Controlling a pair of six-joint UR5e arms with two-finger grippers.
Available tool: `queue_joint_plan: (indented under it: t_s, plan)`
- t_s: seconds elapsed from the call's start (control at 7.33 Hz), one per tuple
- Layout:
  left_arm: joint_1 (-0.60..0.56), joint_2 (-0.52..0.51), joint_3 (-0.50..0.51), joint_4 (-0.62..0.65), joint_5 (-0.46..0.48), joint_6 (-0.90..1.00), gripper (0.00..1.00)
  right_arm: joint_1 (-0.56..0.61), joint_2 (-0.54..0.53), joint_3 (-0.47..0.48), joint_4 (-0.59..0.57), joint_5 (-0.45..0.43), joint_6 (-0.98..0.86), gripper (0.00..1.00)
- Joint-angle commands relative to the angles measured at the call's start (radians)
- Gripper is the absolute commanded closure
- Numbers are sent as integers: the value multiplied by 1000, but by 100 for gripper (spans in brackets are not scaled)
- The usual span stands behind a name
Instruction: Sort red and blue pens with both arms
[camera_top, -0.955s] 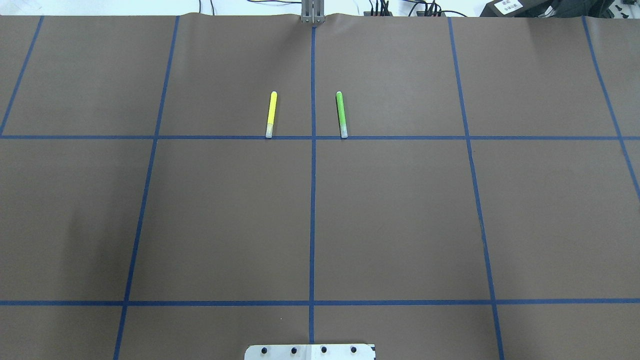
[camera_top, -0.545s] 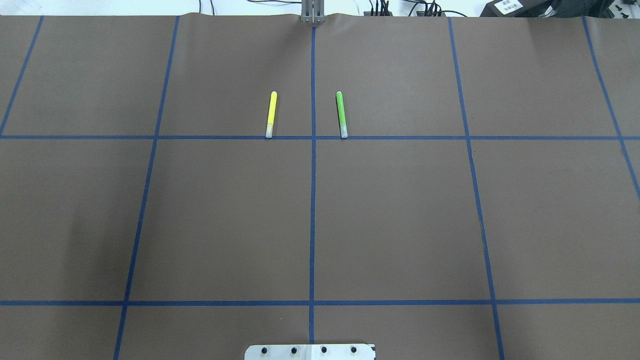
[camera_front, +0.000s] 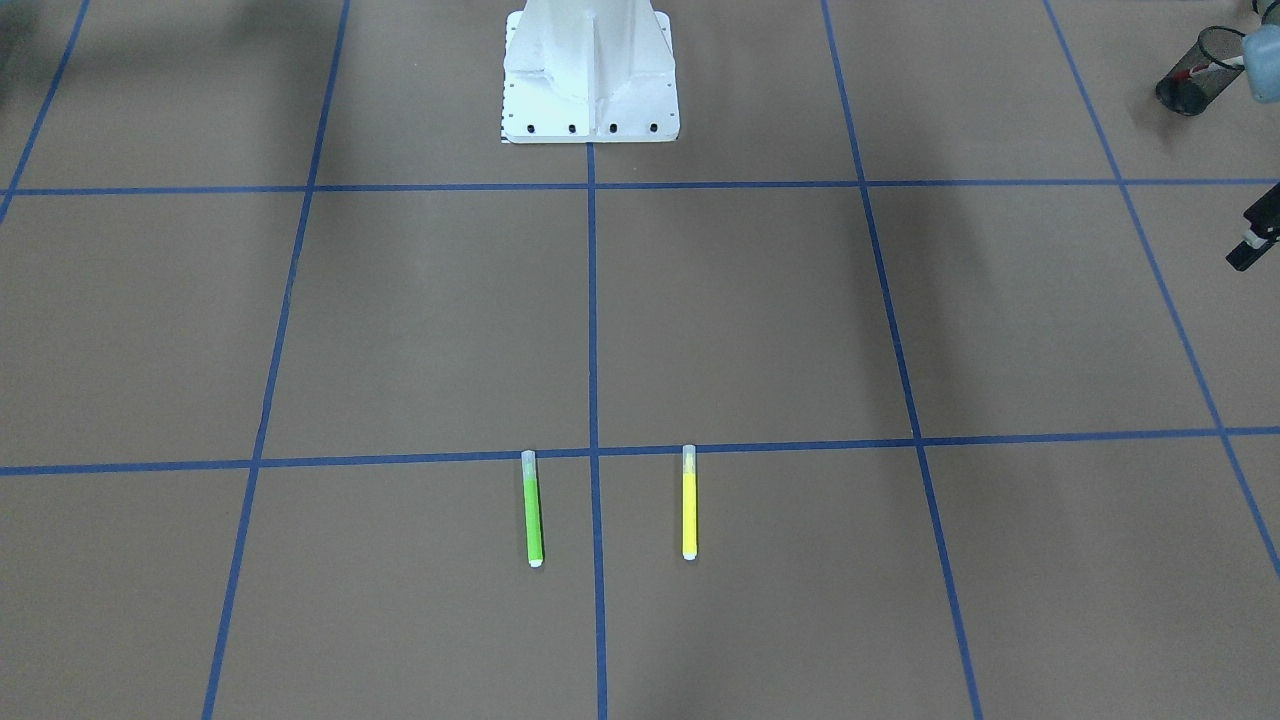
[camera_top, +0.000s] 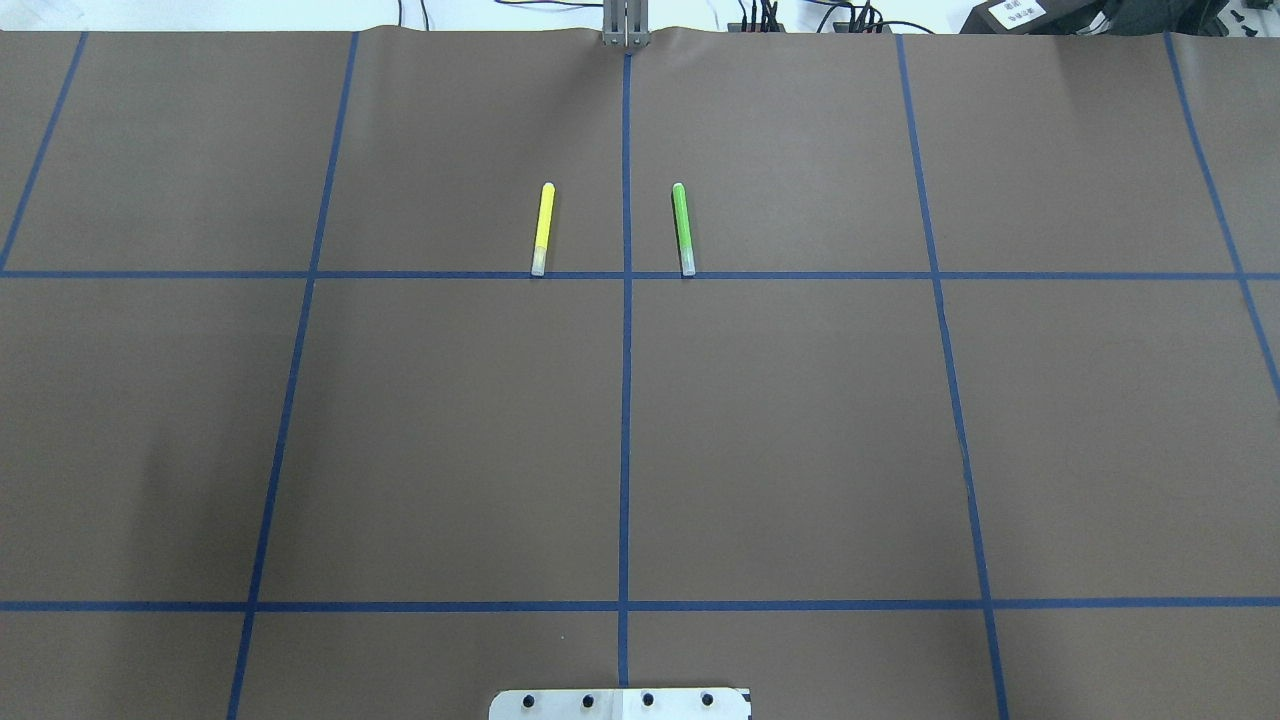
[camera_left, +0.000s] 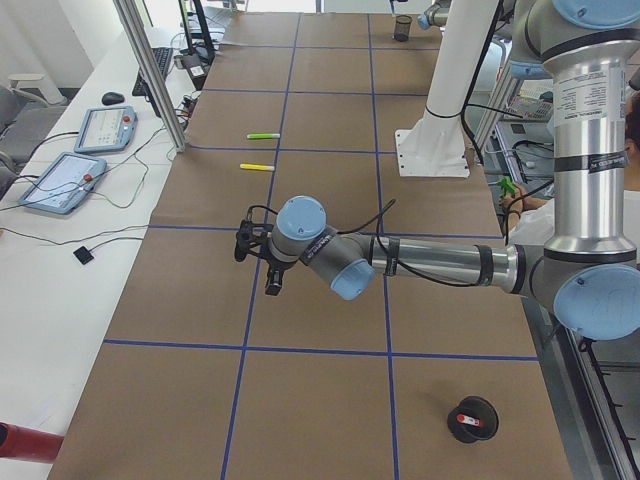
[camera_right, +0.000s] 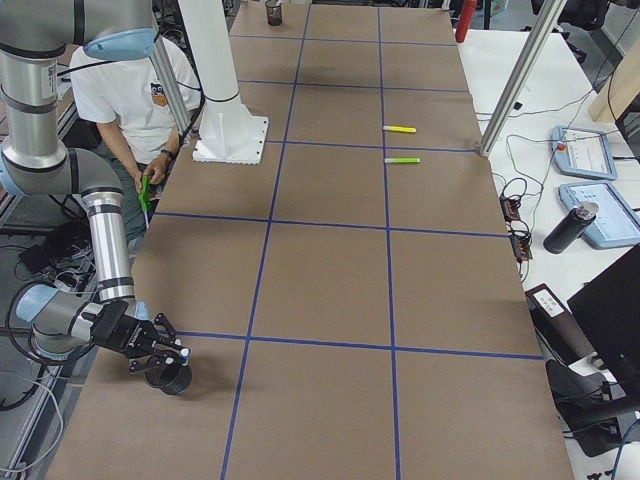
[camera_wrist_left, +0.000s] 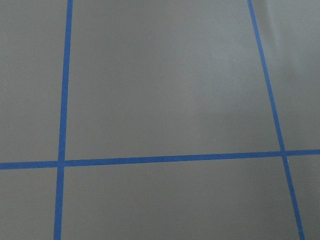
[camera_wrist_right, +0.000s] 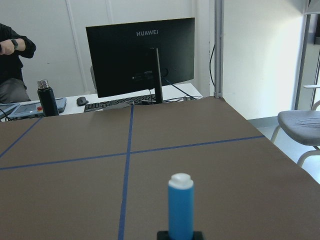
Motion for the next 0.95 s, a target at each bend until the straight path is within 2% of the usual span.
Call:
queue_joint_plan:
  t_s: [0.0, 0.14, 0.27, 0.82]
  plan:
    - [1, 31, -29, 0, 2, -2, 1, -2, -21, 15, -29, -113, -27, 100]
    - [3, 36, -29, 0, 4, -2, 1, -2, -78, 52, -29, -152, -40, 100]
    - [1, 36, -28, 0, 4, -2, 1, -2, -188, 152, -30, -189, -50, 100]
    - [1, 37, -29, 0, 4, -2, 1, 1, -183, 181, -124, -200, -126, 100]
